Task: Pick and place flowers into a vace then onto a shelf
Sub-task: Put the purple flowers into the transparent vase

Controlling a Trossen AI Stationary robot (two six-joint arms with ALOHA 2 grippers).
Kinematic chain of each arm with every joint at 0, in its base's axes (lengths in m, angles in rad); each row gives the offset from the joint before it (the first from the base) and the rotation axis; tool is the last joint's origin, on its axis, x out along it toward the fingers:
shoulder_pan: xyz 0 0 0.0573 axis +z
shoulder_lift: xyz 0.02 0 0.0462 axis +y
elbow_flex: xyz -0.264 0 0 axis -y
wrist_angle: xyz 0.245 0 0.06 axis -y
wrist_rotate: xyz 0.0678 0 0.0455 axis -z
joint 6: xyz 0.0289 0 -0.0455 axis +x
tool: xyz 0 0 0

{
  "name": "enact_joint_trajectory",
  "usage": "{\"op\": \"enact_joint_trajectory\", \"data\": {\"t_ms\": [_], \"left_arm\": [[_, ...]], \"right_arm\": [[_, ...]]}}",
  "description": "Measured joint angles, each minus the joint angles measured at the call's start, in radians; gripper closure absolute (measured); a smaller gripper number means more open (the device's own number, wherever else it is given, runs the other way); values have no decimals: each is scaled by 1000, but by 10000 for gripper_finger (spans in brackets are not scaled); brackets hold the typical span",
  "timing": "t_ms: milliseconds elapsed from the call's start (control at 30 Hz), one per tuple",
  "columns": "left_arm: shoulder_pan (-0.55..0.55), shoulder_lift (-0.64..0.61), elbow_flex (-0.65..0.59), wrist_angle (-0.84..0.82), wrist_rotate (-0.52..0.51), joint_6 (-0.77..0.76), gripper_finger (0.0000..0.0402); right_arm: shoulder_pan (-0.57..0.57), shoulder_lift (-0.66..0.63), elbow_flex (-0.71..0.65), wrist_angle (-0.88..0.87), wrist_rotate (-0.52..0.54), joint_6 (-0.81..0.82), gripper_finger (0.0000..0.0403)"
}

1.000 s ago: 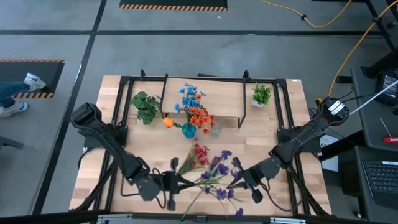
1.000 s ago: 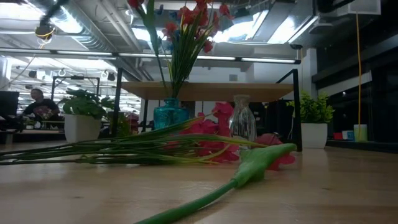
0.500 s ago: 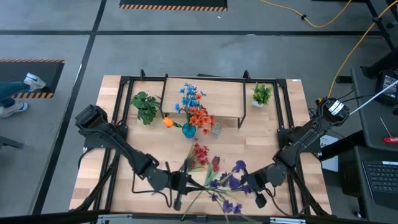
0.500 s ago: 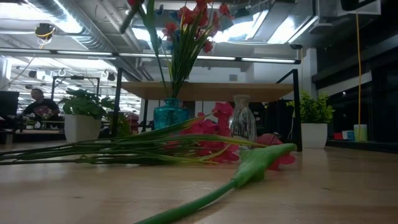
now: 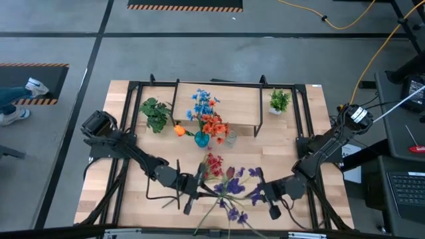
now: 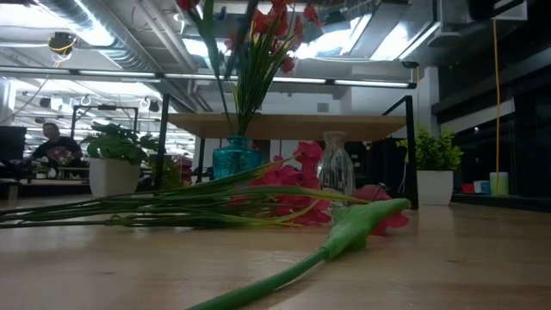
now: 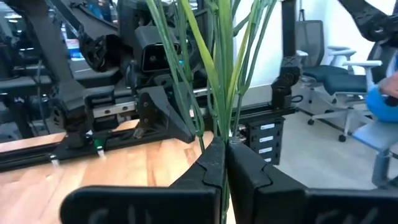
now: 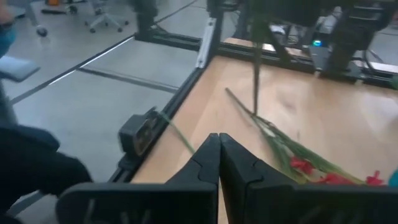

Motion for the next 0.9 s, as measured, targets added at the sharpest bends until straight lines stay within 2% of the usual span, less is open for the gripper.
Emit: {"op": "enact_joint_trajectory", "data": {"t_ms": [300, 500, 633, 900], "left_arm": [[51, 0, 0, 0, 8, 44, 398], [81, 0, 0, 22, 17, 70, 398], [92, 0, 0, 54, 17, 81, 398], [98, 0, 0, 113, 17, 89, 398]], "right_arm": [[-79, 0, 0, 29, -3, -35, 397], [-111, 0, 0, 174, -14, -168, 392], [-113, 0, 0, 215, -46, -193, 359], [-128, 0, 0, 247, -48, -192, 262]]}}
